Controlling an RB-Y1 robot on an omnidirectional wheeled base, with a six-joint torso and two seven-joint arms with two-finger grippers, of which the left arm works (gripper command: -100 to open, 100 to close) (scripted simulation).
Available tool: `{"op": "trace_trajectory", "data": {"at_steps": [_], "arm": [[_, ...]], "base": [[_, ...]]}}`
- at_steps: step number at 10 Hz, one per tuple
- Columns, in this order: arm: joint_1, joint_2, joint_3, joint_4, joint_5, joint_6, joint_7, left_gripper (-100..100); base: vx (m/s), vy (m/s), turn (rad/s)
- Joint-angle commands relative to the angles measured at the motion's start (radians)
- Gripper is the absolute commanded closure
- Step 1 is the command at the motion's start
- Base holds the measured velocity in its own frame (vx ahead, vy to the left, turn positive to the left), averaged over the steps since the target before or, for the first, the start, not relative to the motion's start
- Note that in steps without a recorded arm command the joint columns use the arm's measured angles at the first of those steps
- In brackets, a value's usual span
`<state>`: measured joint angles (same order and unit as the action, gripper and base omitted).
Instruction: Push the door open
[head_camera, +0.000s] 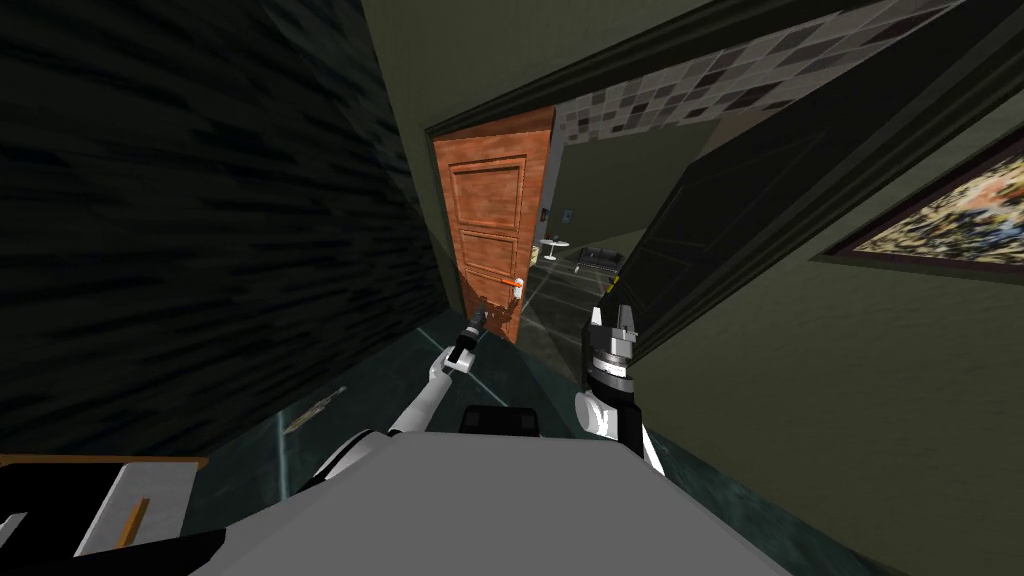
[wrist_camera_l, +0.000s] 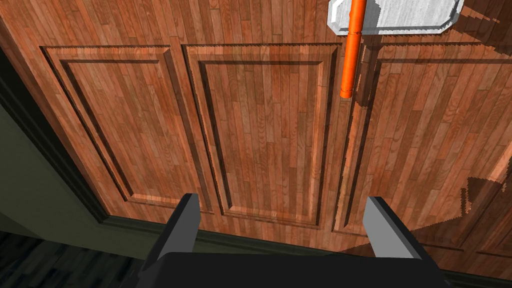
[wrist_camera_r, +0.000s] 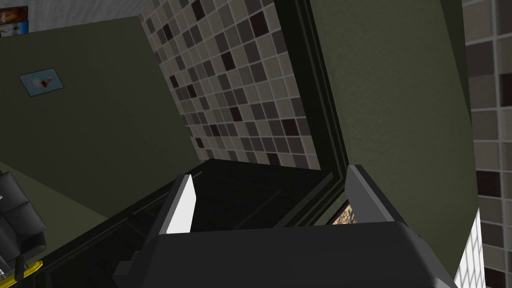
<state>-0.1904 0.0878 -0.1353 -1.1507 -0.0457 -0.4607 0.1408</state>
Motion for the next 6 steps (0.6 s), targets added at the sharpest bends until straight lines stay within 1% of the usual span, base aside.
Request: {"op": "trace_trajectory", "data": {"at_steps": [1,6], "arm": [[-0.028,-0.002,-0.002,0.046,0.001,-0.006,0.001,-100],[-0.097,-0.014,-0.009,0.157,0.002,-0.010,0.003,-100]], "base": [[0.091,0.041,-0.055],[0.087,0.059,-0.060]]}}
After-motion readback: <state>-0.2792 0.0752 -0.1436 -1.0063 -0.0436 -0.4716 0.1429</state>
